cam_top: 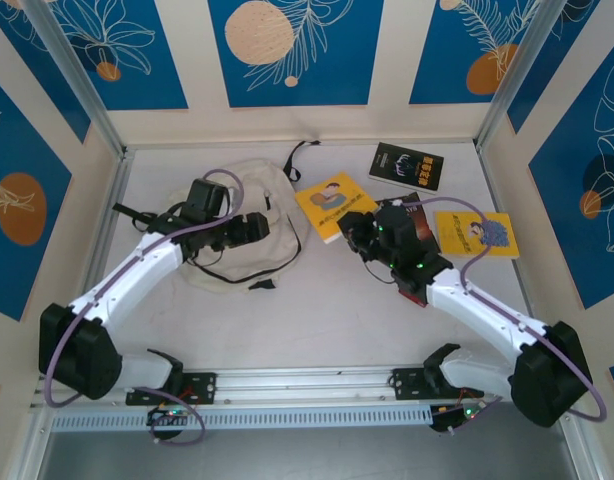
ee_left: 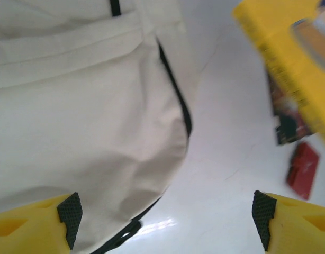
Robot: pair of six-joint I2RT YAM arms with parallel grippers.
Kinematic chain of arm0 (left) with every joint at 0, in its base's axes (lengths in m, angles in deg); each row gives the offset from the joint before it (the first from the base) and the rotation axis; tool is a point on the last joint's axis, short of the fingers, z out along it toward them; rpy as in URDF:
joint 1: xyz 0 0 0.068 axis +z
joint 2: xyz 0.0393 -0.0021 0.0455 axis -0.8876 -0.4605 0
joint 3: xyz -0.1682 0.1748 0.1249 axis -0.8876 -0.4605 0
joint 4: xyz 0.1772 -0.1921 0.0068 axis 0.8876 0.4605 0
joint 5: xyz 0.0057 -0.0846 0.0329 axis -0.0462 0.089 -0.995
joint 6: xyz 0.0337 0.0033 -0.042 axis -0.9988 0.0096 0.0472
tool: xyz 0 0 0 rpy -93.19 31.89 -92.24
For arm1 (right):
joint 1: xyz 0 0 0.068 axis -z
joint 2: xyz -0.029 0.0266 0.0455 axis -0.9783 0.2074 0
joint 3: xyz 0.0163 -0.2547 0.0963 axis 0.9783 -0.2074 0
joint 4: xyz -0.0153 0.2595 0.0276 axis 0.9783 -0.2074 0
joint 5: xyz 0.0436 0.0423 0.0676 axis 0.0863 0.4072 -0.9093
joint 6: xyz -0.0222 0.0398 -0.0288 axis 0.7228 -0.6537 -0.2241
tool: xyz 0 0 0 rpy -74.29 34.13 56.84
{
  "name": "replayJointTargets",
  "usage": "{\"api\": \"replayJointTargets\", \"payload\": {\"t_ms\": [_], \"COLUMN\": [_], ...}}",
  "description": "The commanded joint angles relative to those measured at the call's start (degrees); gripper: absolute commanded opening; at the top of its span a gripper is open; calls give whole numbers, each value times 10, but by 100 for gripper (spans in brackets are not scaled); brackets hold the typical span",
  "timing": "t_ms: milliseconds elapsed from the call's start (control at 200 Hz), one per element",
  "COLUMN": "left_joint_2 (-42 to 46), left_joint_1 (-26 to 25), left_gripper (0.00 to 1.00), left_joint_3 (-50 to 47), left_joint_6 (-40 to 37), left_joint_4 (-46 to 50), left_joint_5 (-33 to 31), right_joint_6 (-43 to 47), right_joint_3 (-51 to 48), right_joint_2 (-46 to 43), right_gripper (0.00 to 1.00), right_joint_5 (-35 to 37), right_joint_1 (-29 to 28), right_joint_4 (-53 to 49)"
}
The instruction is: Pack the student bag
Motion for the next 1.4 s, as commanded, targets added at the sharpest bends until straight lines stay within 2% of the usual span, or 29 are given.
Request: {"api": "replayJointTargets", "payload": {"t_ms": [0,200,510,685,1110,1215,1395], "left_joint_2": [-32,-111,-225,-277,-372,-390,-390], "left_joint_1": [5,-9,-37,-52,-77,-80,-81], "left_gripper": [83,80,81,75,59,51,19], "left_joint_3": [36,45,107,148,216,226,233], "left_joint_6": [-107,-98,-107,-111,-87,-83,-93], "left_joint_4": [79,73,81,74,87,93,101], "left_joint_5": [-10,14,-30,20,-36,-48,-68], "right_joint_6": [83,88,82,79,75,71,72], "right_joint_3": [35,36,27,24,17,14,18], "right_joint_2": [-42,-56,-47,-46,-45,-44,-44], "right_gripper": [0,0,0,0,0,0,0], "right_joint_5": [22,19,4,0,-5,-6,-16], "right_joint_1": [15,32,36,37,38,38,38], "right_joint_4": [-63,-104,-100,-101,-98,-97,-95]}}
